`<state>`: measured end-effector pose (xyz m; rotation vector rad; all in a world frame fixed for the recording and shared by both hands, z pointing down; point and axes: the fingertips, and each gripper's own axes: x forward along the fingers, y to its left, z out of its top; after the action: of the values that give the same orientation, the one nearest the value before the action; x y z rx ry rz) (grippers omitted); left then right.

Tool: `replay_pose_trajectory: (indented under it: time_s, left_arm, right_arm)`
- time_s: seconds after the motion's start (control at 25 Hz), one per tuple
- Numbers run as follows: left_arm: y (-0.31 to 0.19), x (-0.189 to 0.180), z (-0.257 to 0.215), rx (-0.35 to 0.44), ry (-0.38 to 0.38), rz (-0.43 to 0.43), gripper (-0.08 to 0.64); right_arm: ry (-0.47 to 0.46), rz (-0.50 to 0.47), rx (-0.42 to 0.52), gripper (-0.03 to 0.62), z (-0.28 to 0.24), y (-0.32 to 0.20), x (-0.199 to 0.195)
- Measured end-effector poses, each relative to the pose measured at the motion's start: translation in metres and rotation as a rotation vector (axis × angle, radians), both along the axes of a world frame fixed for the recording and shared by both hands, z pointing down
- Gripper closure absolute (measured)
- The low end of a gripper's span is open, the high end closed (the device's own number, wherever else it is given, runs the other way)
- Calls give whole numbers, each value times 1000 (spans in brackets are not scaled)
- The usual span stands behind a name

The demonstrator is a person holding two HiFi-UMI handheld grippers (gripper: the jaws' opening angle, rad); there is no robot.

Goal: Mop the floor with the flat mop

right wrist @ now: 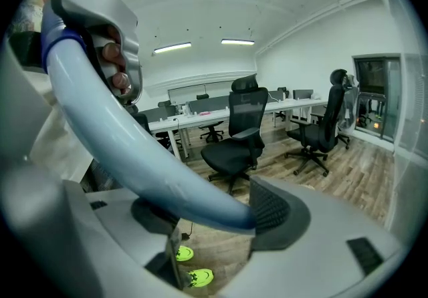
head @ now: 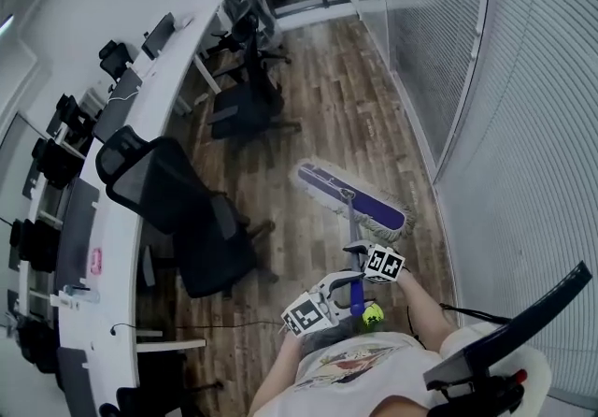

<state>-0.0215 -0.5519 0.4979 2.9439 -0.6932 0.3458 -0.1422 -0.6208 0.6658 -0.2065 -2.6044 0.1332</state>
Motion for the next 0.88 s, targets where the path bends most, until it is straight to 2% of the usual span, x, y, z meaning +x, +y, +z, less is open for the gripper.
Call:
replay_pose_trajectory:
  time_s: [0.24,0.44,0.64,0.88]
  left_arm:
    - [55,-7,2,11,43,41,318]
    - [112,-31,-8,20,59,50,318]
    - [181,-54,-11,18,89,56,318]
    - [267,-48,-3,22,88,124,318]
  right_arm:
    - [21,38,2,336,5,51,-4]
    - [45,30,11,336,-3,107,-24]
    - [40,74,-5,336,-6,176,-42]
    - [33,135,-9,336,-1,256,-36]
